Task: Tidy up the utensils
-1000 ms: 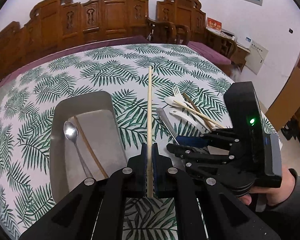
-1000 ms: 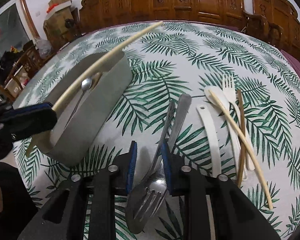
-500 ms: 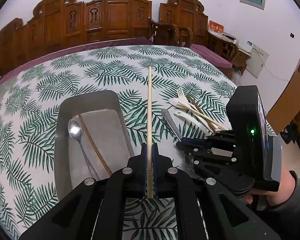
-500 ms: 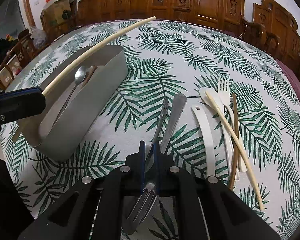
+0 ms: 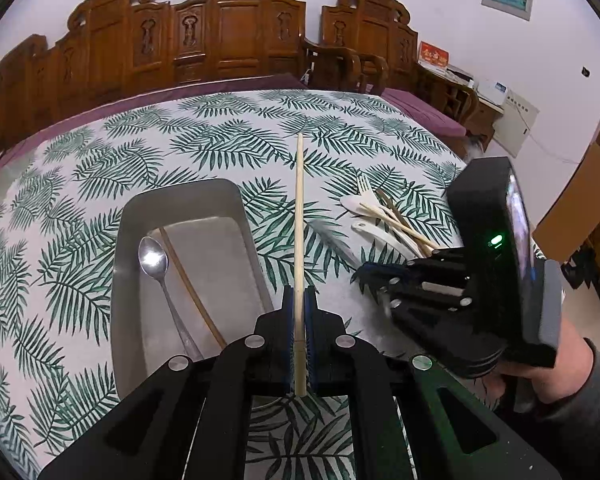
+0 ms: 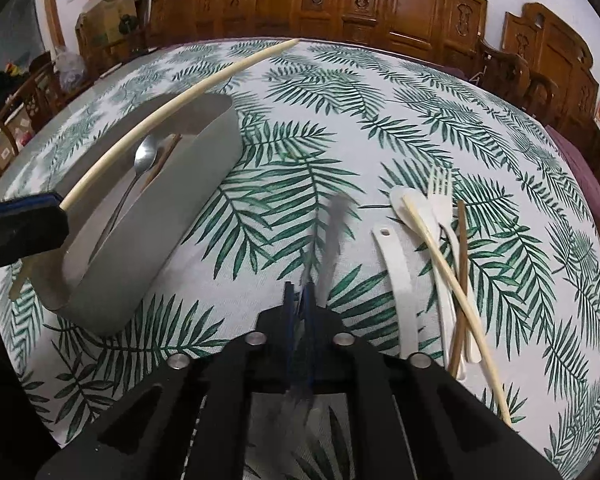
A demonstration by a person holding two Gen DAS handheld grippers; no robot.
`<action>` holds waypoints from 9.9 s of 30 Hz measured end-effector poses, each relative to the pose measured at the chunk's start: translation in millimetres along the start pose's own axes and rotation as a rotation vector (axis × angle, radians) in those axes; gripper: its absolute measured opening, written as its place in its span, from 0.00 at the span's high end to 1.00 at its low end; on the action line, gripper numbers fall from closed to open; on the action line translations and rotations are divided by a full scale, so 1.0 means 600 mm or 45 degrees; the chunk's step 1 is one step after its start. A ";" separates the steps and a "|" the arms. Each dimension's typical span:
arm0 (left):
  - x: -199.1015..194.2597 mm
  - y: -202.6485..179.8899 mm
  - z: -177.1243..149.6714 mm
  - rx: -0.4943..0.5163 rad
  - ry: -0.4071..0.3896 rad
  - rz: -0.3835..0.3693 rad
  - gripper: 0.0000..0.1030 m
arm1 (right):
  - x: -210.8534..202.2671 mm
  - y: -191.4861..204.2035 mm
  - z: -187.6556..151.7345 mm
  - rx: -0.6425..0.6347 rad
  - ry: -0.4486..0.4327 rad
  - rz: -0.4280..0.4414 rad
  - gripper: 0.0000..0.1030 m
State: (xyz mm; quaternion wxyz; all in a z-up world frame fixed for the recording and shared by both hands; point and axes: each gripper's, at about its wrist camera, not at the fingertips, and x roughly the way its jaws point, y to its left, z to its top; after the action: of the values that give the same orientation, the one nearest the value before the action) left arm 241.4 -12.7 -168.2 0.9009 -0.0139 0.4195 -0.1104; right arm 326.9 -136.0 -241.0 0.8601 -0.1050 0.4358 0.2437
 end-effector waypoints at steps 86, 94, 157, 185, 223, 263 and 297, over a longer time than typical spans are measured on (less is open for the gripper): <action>-0.056 0.213 -0.005 -0.267 -0.035 0.189 0.87 | 0.054 0.196 0.140 0.098 -0.026 0.346 0.98; -0.052 0.204 -0.004 -0.256 -0.032 0.182 0.87 | 0.052 0.178 0.128 0.088 -0.030 0.341 0.94; 0.040 -0.092 0.006 0.051 0.031 0.080 0.56 | -0.069 -0.158 -0.028 0.071 -0.143 0.064 0.89; 0.202 -0.131 0.021 0.026 0.296 0.177 0.79 | -0.082 -0.180 -0.027 0.123 -0.195 0.112 0.89; 0.106 -0.111 0.019 0.106 0.236 0.177 0.94 | -0.094 -0.144 -0.026 0.051 -0.197 0.139 0.89; -0.049 0.060 0.081 -0.091 0.112 0.112 0.94 | -0.212 -0.055 0.094 0.044 -0.168 0.130 0.89; 0.123 0.139 0.029 -0.160 0.345 0.118 0.92 | -0.119 0.006 0.090 0.039 -0.042 0.185 0.89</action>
State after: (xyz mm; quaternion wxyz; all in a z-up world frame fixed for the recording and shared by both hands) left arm 316.0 52.2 -222.2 0.8375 -0.0359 0.5435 -0.0431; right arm 326.9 -135.0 -151.3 0.8486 -0.0556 0.4317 0.3006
